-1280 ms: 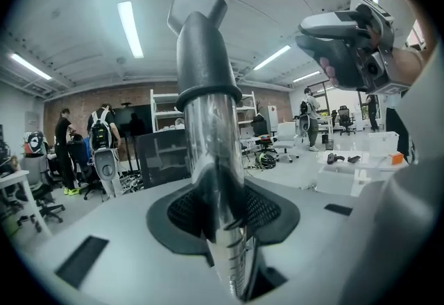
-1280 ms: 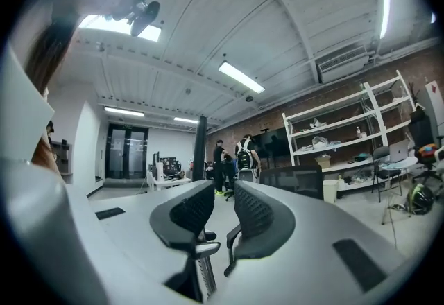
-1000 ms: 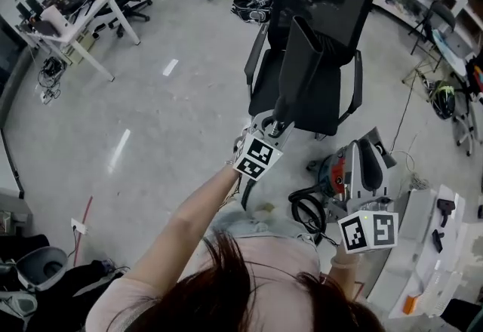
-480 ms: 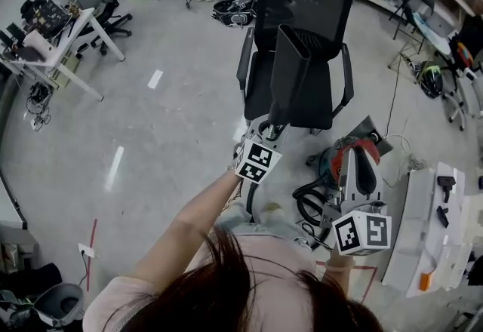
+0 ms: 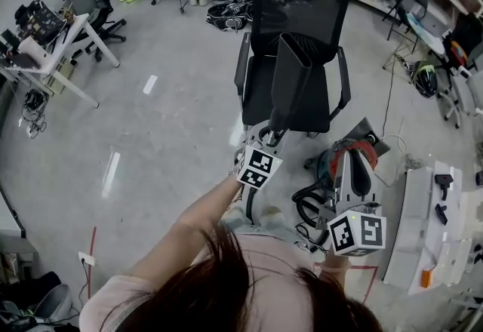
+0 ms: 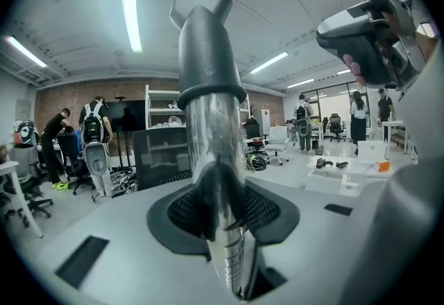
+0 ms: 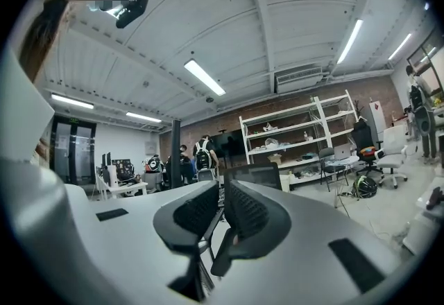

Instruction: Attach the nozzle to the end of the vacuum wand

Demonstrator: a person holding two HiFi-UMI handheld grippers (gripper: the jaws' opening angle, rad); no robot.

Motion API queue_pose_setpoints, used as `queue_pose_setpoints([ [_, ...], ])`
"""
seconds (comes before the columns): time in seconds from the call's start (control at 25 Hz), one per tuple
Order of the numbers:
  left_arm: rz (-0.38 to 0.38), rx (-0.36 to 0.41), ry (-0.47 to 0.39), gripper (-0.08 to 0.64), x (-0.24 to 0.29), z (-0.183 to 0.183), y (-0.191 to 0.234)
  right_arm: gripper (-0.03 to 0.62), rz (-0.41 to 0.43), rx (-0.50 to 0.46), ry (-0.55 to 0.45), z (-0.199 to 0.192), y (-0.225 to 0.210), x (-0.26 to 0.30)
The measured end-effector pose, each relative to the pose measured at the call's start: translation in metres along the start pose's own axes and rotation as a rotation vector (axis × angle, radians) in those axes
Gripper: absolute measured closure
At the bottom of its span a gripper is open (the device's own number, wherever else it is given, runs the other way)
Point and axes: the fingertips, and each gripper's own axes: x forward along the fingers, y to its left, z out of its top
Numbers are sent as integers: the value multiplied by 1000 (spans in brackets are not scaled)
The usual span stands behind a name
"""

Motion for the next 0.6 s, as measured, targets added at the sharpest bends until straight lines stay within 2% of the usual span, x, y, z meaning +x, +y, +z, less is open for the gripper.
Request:
queue_pose_setpoints([
  [0.6, -4, -5, 4, 430, 8, 0, 3, 526, 11, 5, 12, -2, -1, 24],
])
